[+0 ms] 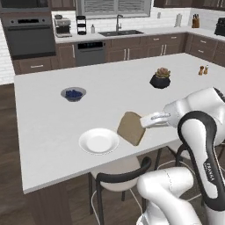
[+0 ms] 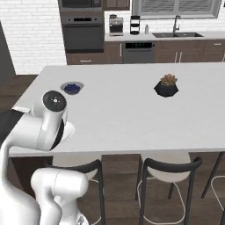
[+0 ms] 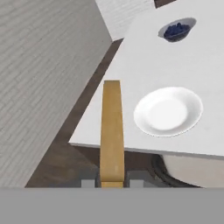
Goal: Start the toaster. Once the lever pops up, take the bread to the plate on the dining counter.
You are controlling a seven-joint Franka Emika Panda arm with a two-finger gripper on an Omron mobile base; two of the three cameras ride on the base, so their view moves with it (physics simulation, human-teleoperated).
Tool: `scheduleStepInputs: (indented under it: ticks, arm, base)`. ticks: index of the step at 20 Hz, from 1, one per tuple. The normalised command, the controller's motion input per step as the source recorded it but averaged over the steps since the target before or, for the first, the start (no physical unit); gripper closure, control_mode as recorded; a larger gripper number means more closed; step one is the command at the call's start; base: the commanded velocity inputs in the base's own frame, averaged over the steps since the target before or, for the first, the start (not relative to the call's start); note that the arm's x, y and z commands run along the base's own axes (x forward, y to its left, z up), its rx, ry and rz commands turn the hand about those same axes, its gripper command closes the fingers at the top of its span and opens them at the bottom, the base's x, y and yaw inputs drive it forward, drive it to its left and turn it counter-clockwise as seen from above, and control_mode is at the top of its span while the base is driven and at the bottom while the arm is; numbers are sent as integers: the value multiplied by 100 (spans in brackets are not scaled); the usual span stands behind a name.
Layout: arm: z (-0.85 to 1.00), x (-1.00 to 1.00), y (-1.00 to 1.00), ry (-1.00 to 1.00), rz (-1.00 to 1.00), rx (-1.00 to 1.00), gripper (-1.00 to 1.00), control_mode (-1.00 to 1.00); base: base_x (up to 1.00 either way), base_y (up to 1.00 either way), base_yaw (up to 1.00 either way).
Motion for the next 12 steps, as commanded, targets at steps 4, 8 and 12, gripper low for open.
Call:
scheduleStepInputs:
  ticks: [4,8,12]
  arm:
    - [-21,51,6,7,27,24,100,-100]
    - [-9,28,0,0,-6,2,100,-100]
    - [-45,50,2,2,-13,-1,100,-100]
  base:
    - [0,0,0]
    - [0,0,0]
    - [0,0,0]
